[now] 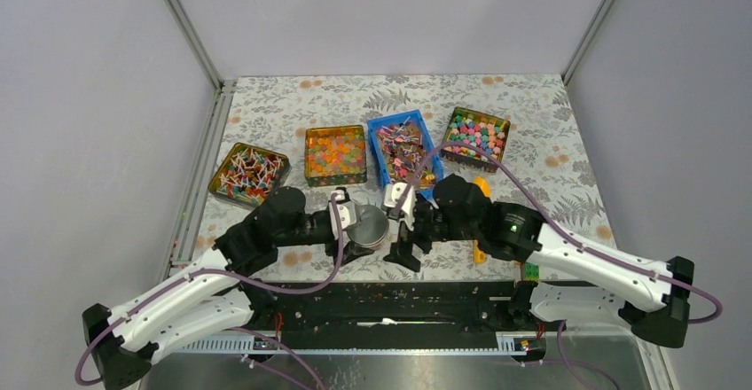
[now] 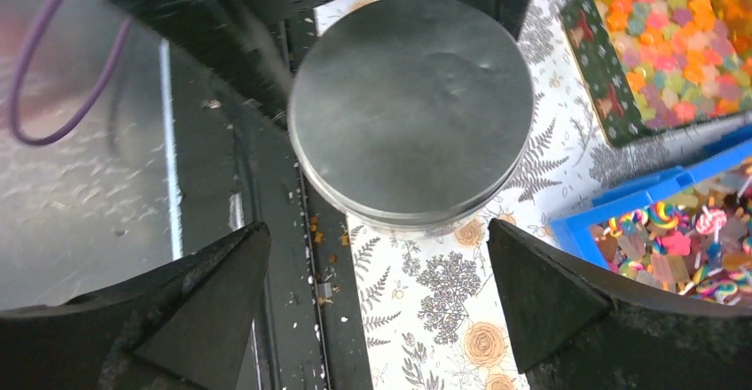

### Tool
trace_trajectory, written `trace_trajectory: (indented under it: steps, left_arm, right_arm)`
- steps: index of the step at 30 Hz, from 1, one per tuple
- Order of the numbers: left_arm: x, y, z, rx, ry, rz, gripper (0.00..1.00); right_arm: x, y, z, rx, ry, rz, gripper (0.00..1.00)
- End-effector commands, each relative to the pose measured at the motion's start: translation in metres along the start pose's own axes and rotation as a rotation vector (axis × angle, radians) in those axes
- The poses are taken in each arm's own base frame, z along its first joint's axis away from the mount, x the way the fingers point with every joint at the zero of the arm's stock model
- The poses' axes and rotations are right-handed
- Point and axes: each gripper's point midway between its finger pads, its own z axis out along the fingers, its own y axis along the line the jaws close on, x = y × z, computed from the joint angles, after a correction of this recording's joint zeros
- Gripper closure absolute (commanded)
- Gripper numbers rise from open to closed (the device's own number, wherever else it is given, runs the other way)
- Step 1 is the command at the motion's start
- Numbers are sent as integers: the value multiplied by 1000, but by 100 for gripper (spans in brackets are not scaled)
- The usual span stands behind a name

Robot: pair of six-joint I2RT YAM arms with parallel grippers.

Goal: Pack the candies
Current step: Screw the bottle lid onto the packing bottle.

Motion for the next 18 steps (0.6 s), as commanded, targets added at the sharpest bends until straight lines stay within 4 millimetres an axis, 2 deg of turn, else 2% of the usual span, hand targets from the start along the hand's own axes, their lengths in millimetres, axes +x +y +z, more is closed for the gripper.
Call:
trace_trajectory:
  steps: [1,9,13,18]
  left_arm:
    - [-23,-10,-6,53,-93,77,54]
    - [-32,-39,-11,203,-163,102,55]
    - [-37,-46,-12,250,-184,116,55]
    - [-39,-48,-11,267,-184,116,56]
  right_arm:
    - [-17,21,-26,-152,-88,-130,0]
    - [-50,32,-55,-270,-192,-258,0]
    - [-63,42,-58,-351,-212,-328,0]
    - [-73,47,-50,-418,-214,-313,1]
